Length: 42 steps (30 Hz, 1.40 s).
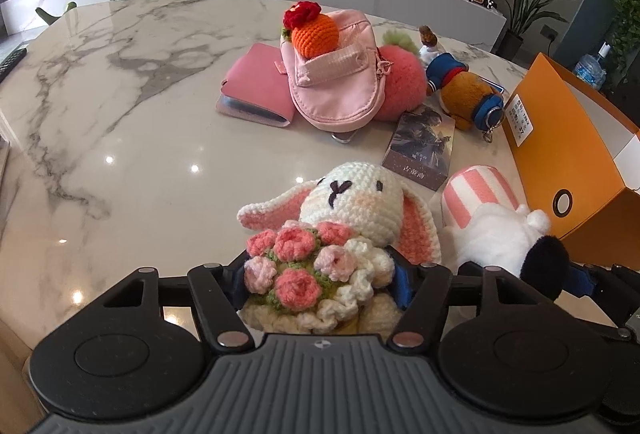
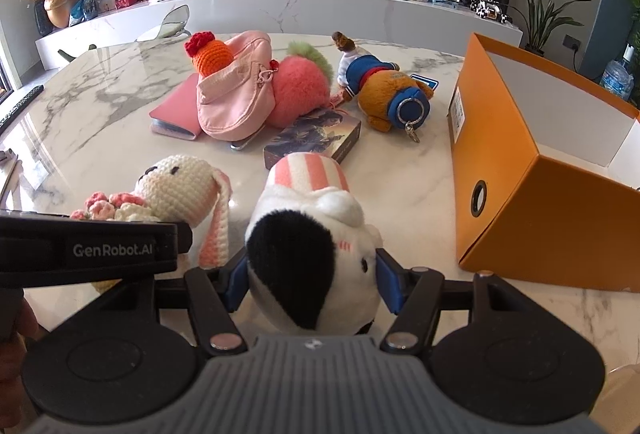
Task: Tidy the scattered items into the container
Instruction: 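Lift and carry both held plush toys over the orange box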
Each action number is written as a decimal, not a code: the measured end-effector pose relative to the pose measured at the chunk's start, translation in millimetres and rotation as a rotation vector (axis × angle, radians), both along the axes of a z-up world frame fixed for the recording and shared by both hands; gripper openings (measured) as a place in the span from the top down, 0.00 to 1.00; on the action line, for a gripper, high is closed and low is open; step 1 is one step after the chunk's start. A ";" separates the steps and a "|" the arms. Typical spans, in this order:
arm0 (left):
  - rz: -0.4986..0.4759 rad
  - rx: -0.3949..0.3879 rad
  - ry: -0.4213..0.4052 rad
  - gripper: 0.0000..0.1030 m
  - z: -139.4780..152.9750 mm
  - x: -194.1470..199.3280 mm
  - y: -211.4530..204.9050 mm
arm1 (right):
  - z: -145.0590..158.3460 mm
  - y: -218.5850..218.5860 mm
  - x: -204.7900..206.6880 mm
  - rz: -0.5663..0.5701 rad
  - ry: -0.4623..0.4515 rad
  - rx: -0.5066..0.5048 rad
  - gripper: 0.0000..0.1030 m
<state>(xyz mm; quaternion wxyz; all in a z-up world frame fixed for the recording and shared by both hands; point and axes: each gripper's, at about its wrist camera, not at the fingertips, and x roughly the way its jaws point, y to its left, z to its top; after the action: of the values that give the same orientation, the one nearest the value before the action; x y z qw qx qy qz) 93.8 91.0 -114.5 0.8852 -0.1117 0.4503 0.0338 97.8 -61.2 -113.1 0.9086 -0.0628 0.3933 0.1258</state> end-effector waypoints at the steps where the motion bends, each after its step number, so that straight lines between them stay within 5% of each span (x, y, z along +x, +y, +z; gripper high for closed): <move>1: 0.004 0.003 -0.006 0.28 2.5 -1.0 0.7 | 1.7 -1.2 -0.2 -0.003 -0.002 0.006 0.37; 20: -0.033 0.004 -0.205 0.30 89.8 -5.0 -36.9 | 67.5 -34.8 -13.4 -0.063 -0.203 0.078 0.37; 42: -0.264 -0.032 -0.356 0.30 141.9 44.7 -168.0 | 122.2 -157.2 6.9 -0.285 -0.365 0.057 0.37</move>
<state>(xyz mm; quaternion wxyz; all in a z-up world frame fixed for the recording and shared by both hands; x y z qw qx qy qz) 138.4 -77.0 27.5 0.9456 -0.0703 0.2983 -0.1097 104.7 -218.4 9.1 0.9746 -0.0027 0.2237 -0.0064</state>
